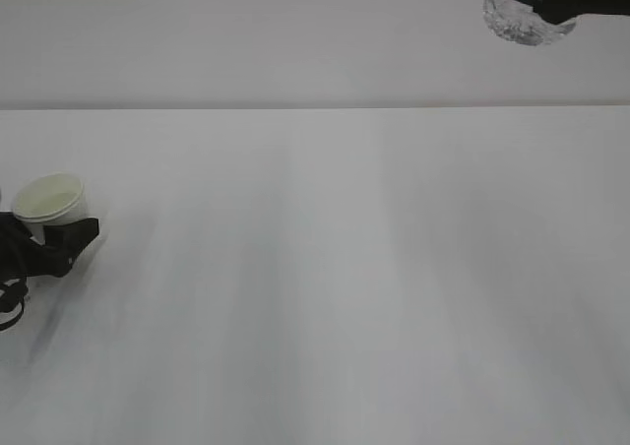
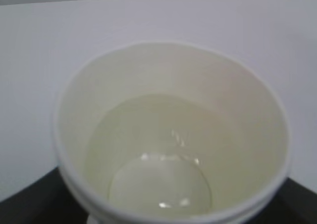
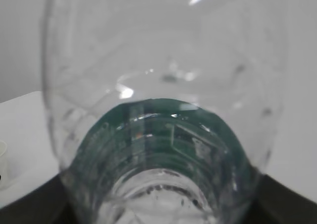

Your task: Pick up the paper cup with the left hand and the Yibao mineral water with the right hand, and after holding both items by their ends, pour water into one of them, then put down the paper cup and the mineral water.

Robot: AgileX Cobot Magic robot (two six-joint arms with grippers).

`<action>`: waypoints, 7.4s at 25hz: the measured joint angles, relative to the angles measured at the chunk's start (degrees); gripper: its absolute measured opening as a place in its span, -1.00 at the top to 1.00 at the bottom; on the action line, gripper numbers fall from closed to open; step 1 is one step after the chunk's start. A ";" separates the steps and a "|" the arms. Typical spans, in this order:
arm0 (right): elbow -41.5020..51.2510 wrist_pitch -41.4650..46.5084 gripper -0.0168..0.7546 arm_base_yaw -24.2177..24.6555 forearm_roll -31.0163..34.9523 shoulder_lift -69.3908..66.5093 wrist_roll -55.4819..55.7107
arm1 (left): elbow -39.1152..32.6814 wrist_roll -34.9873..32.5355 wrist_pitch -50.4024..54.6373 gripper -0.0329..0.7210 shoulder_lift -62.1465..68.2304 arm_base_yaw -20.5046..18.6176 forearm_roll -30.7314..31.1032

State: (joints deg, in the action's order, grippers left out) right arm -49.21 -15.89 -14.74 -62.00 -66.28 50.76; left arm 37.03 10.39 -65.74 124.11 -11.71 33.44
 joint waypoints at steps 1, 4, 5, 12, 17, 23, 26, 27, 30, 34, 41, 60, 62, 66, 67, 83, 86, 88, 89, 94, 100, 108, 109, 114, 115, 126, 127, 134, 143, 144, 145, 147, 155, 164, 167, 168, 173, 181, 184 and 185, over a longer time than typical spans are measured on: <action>0.00 -0.10 -0.27 0.00 0.01 0.00 0.00 | -0.24 0.00 0.00 -0.65 0.00 0.00 0.00; 0.00 -0.10 -0.27 0.00 0.01 0.00 0.00 | -1.36 0.00 0.00 -0.65 -0.61 0.00 0.00; 0.00 -0.21 -0.27 0.00 0.01 0.00 0.00 | -1.61 0.00 0.00 -0.65 -0.74 0.00 0.00; 0.00 -0.55 -0.27 0.00 -0.03 0.00 0.03 | -3.73 -0.78 0.00 -0.65 -2.03 0.00 -0.95; 0.00 -0.80 -0.27 0.00 -0.11 0.00 0.03 | -5.80 -2.35 0.00 -0.65 -2.14 0.00 -2.80; 0.00 -0.92 -0.27 0.00 -0.11 0.00 0.03 | -8.92 -4.88 0.00 -0.65 -3.24 0.00 -5.53; 0.00 -0.92 -0.27 0.00 -0.11 0.00 0.12 | -10.40 -5.71 0.00 -0.65 -5.32 0.00 -6.15; 0.00 -0.92 -0.27 0.00 -0.11 0.00 0.12 | -10.75 -5.83 0.00 -0.65 -5.92 0.00 -6.28; 0.00 -1.05 -0.27 0.00 -0.11 0.00 0.12 | -11.94 -5.93 0.00 -0.65 -7.94 0.00 -6.31; 0.00 -1.32 -0.27 0.00 -0.11 0.00 0.15 | -13.95 -6.01 0.00 -0.64 -9.99 0.00 -6.40; 0.00 -1.72 -0.27 0.00 -0.11 0.00 0.24 | -16.65 -6.01 0.00 -0.62 -13.24 0.00 -6.53; 0.00 -2.08 -0.27 0.00 -0.11 0.00 0.37 | -18.39 -0.90 0.00 -0.55 -25.09 0.00 -6.07; 0.00 -2.08 -0.27 0.00 -0.11 0.00 0.48 | -18.39 -0.68 0.00 -0.55 -26.45 0.00 -6.04; 0.00 -2.12 -0.27 0.00 -0.11 0.00 0.48 | -18.39 0.55 0.00 -0.55 -29.75 0.00 -5.91; 0.00 -2.12 -0.27 0.00 -0.11 0.00 0.48 | -18.43 0.80 0.00 -0.55 -30.55 0.00 -5.91; 0.00 -2.21 -0.27 0.00 -1.39 0.00 0.01 | -18.65 3.42 8.64 -0.52 -46.82 0.00 -5.54; 0.00 -2.21 -0.27 0.00 -2.08 0.00 -0.35 | -18.99 3.48 10.05 -0.52 -49.36 0.00 -5.43; 0.00 -2.11 -0.27 0.00 -2.34 0.00 -0.38 | -18.99 3.70 11.49 -0.52 -50.97 0.00 -5.35; 0.00 -1.97 -0.27 0.00 -2.33 0.00 -0.48 | -18.99 3.98 12.62 -0.52 -51.62 0.00 -5.09; 2.10 -1.76 -0.27 0.22 -2.53 0.00 -0.48 | -17.36 4.66 16.04 -0.52 -55.07 0.00 -4.45; 3.82 -1.30 -0.27 1.47 -2.53 0.00 -0.97 | -16.84 6.00 17.77 -0.52 -57.48 0.00 -3.74; 7.50 -3.26 -0.27 8.20 0.07 0.00 -3.22 | -16.84 6.57 19.77 -0.52 -58.49 0.00 -2.07; 7.70 -3.40 -0.27 8.32 0.19 0.00 -4.02 | -16.84 6.57 19.89 -0.52 -58.49 0.00 -2.07; 10.83 -4.01 -0.27 8.44 4.87 0.00 -10.19 | -16.84 6.60 19.91 -0.51 -58.49 0.00 -2.03; 11.79 -4.13 -0.27 8.44 7.04 0.00 -11.80 | -16.84 6.60 19.91 -0.51 -58.49 0.00 -2.03; 19.70 -9.66 -0.27 8.44 23.76 0.00 -24.92 | -16.84 6.82 20.01 -0.49 -58.49 0.00 -1.35; 20.41 -10.21 -0.27 8.44 25.30 0.00 -26.27 | -16.84 6.82 20.01 -0.49 -58.49 0.00 -1.04; 23.08 -12.54 -0.27 8.44 31.88 0.00 -32.52 | -16.84 6.84 20.12 -0.49 -58.62 0.00 -0.05; 27.87 -15.06 -0.27 8.44 41.06 0.00 -40.47 | -16.84 6.94 20.24 -0.49 -58.62 0.00 0.07; 28.44 -15.71 -0.27 8.44 41.79 0.00 -41.02 | -16.84 6.97 20.24 -0.49 -58.62 0.00 0.09; 29.33 -16.57 -0.27 8.44 42.67 0.00 -41.64 | -16.84 7.07 20.24 -0.49 -58.62 0.00 0.19; 31.37 -19.08 -0.27 8.44 44.37 0.00 -42.80 | -16.84 7.06 20.33 -0.49 -58.62 0.00 0.30; 41.44 -28.57 -0.27 8.44 50.03 0.25 -45.90 | -16.84 7.40 20.54 -0.49 -58.62 0.00 0.75; 44.61 -34.22 -0.27 8.44 54.24 0.60 -47.43 | -16.84 8.09 21.42 -0.49 -58.62 0.00 0.85; 44.61 -34.34 -0.27 8.44 55.36 0.60 -48.65 | -16.84 8.09 21.42 -0.49 -58.62 0.00 0.85; 44.61 -34.34 -0.27 8.44 56.04 0.60 -49.16 | -16.84 8.17 21.42 -0.49 -58.62 0.00 0.85; 44.61 -34.44 -0.27 8.44 60.65 0.60 -52.20 | -16.84 8.27 21.52 -0.49 -58.62 0.00 0.97; 44.61 -34.46 -0.27 8.44 67.79 0.60 -57.18 | -16.84 8.31 21.75 -0.49 -58.62 0.00 0.97; 44.61 -34.55 -0.27 8.44 69.42 0.60 -58.04 | -16.84 8.31 21.75 -0.49 -58.62 0.00 0.97; 44.61 -34.55 -0.27 8.44 69.42 0.60 -58.16 | -16.84 8.31 21.75 -0.49 -58.62 0.00 0.97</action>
State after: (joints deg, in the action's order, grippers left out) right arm -4.60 -50.44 -6.30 7.42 -65.68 -7.40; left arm 20.20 18.70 -43.99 65.49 -11.71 34.41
